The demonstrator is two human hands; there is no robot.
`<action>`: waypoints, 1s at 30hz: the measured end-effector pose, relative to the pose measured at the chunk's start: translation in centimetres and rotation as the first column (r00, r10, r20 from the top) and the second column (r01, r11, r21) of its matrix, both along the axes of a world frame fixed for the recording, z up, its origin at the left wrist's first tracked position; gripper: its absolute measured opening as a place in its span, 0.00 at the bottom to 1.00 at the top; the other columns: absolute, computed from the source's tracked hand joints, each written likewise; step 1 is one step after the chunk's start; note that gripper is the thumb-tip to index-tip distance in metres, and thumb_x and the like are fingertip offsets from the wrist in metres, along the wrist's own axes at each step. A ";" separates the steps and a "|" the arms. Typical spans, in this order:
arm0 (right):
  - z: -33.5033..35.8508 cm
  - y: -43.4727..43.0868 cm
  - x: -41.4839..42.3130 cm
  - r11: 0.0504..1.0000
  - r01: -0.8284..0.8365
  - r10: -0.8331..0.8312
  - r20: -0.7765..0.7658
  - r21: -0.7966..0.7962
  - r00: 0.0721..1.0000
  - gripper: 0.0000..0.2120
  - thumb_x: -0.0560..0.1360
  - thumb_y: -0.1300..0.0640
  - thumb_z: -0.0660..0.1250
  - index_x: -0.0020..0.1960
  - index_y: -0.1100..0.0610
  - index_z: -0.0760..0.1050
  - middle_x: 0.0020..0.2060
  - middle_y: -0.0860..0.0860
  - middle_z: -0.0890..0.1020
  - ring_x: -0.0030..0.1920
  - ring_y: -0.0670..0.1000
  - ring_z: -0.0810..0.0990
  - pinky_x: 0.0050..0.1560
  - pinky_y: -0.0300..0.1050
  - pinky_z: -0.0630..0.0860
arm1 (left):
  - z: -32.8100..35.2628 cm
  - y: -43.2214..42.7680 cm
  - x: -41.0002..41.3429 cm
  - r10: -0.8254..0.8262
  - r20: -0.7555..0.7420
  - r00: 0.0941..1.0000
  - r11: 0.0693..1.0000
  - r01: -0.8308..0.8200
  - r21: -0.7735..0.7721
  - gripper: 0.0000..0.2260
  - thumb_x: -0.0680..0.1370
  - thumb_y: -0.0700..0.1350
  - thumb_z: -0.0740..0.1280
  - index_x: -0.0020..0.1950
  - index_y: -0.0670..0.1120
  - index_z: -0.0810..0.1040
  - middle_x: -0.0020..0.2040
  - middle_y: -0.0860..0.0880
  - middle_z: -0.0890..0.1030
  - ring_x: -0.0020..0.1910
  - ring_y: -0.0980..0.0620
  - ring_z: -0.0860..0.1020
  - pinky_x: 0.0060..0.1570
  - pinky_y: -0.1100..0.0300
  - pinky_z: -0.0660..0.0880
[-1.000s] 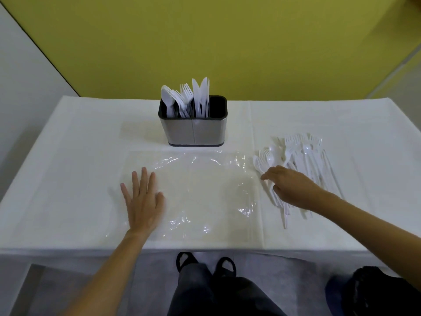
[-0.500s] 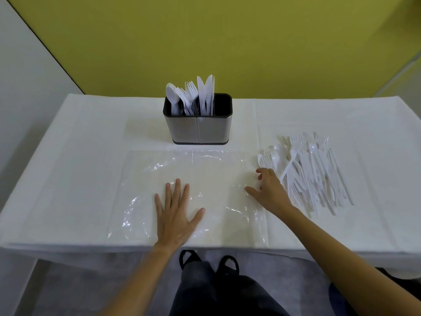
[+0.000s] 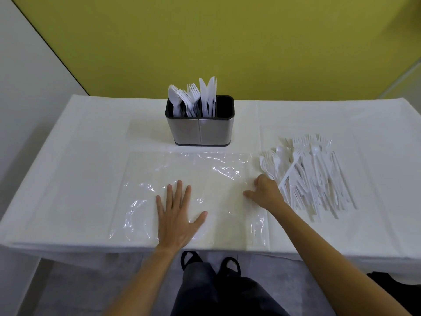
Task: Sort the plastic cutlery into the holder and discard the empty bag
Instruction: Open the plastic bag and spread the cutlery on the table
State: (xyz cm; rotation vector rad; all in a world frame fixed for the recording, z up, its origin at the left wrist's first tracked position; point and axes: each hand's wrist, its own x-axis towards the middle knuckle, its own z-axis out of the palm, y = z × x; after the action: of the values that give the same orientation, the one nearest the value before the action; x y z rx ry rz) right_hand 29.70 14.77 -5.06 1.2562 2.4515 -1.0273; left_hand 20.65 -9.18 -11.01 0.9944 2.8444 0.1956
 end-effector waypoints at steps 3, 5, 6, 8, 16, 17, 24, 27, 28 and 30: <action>0.2 0.2 0.0 0.998 -0.055 0.055 0.026 -0.005 0.998 0.14 0.72 0.56 0.69 0.35 0.60 0.67 0.34 0.54 0.73 0.38 0.53 0.72 0.39 0.44 0.70 | 0.0 0.0 0.0 0.006 -0.006 1.000 1.000 -0.006 -0.010 0.37 0.74 0.69 0.49 0.77 0.49 0.56 0.79 0.48 0.51 0.78 0.43 0.49 0.73 0.38 0.47; 0.4 0.4 0.2 0.997 -0.064 0.062 -0.048 -0.036 0.997 0.12 0.73 0.59 0.68 0.35 0.61 0.67 0.33 0.55 0.72 0.37 0.53 0.71 0.34 0.41 0.67 | 0.0 0.0 0.0 0.005 -0.006 1.000 1.000 -0.005 -0.006 0.37 0.75 0.69 0.50 0.78 0.49 0.55 0.79 0.48 0.50 0.78 0.44 0.47 0.73 0.38 0.47; 0.7 0.4 0.4 0.995 -0.052 0.045 -0.084 -0.084 0.995 0.11 0.74 0.58 0.67 0.37 0.61 0.68 0.34 0.54 0.72 0.37 0.53 0.72 0.34 0.39 0.67 | 0.1 0.0 0.0 0.006 -0.002 1.000 1.000 -0.006 -0.006 0.37 0.75 0.69 0.50 0.78 0.50 0.54 0.79 0.49 0.49 0.78 0.44 0.46 0.73 0.38 0.47; 1.5 0.5 1.0 0.946 0.008 -0.063 -0.161 -0.323 0.985 0.11 0.76 0.55 0.67 0.42 0.60 0.70 0.38 0.54 0.77 0.38 0.52 0.78 0.38 0.41 0.73 | 0.1 0.0 0.0 0.008 0.001 1.000 1.000 -0.008 -0.006 0.37 0.75 0.69 0.49 0.78 0.50 0.53 0.79 0.49 0.48 0.78 0.45 0.45 0.73 0.38 0.46; 2.4 -0.2 2.6 0.782 -0.029 -0.084 -0.151 -0.623 0.985 0.12 0.81 0.55 0.59 0.58 0.59 0.76 0.46 0.53 0.85 0.35 0.50 0.81 0.37 0.43 0.73 | 0.1 -0.1 0.0 0.005 0.008 1.000 1.000 -0.005 0.006 0.37 0.75 0.69 0.48 0.78 0.49 0.55 0.79 0.48 0.49 0.78 0.44 0.47 0.73 0.37 0.48; 2.4 -0.3 2.7 0.776 -0.041 -0.083 -0.166 -0.629 0.983 0.13 0.81 0.55 0.58 0.58 0.58 0.77 0.46 0.53 0.85 0.34 0.50 0.80 0.37 0.44 0.74 | 0.2 -0.1 0.0 0.004 0.011 1.000 1.000 -0.004 0.003 0.37 0.75 0.69 0.48 0.78 0.49 0.55 0.79 0.49 0.49 0.78 0.44 0.47 0.73 0.37 0.48; 3.2 -1.2 2.5 0.734 -0.064 -0.082 -0.182 -0.676 0.980 0.12 0.80 0.51 0.59 0.59 0.54 0.75 0.49 0.52 0.85 0.34 0.51 0.78 0.38 0.45 0.75 | 0.2 -0.1 -0.1 0.003 0.017 1.000 1.000 -0.002 -0.013 0.37 0.75 0.70 0.45 0.78 0.49 0.54 0.79 0.49 0.48 0.78 0.44 0.46 0.73 0.38 0.46; 3.2 -1.4 2.4 0.772 -0.060 -0.053 -0.159 -0.633 0.986 0.14 0.81 0.53 0.56 0.62 0.56 0.74 0.48 0.52 0.85 0.34 0.51 0.78 0.37 0.44 0.76 | 0.1 -0.1 -0.1 0.003 0.023 1.000 1.000 -0.003 -0.002 0.36 0.75 0.69 0.46 0.78 0.50 0.54 0.79 0.49 0.49 0.78 0.45 0.46 0.73 0.39 0.46; 3.3 -1.4 2.4 0.779 -0.065 -0.045 -0.159 -0.623 0.986 0.14 0.82 0.53 0.55 0.63 0.56 0.73 0.48 0.52 0.85 0.34 0.51 0.78 0.36 0.44 0.77 | 0.1 -0.1 -0.1 0.003 0.028 1.000 1.000 -0.003 0.003 0.35 0.76 0.68 0.46 0.78 0.50 0.54 0.79 0.49 0.48 0.78 0.45 0.46 0.73 0.39 0.45; 3.5 -1.4 2.4 0.771 -0.072 -0.050 -0.173 -0.633 0.984 0.15 0.82 0.54 0.55 0.65 0.56 0.72 0.49 0.51 0.84 0.33 0.51 0.78 0.35 0.43 0.77 | 0.3 -0.1 0.0 0.009 0.054 0.999 1.000 -0.010 0.022 0.34 0.76 0.67 0.45 0.78 0.51 0.53 0.79 0.50 0.47 0.78 0.46 0.44 0.74 0.41 0.42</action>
State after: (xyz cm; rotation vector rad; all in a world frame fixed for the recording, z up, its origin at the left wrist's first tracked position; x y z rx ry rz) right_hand 32.12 13.37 -1.60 0.9334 1.9112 -1.8356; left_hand 20.62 -9.27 -10.74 0.9648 2.8049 0.2518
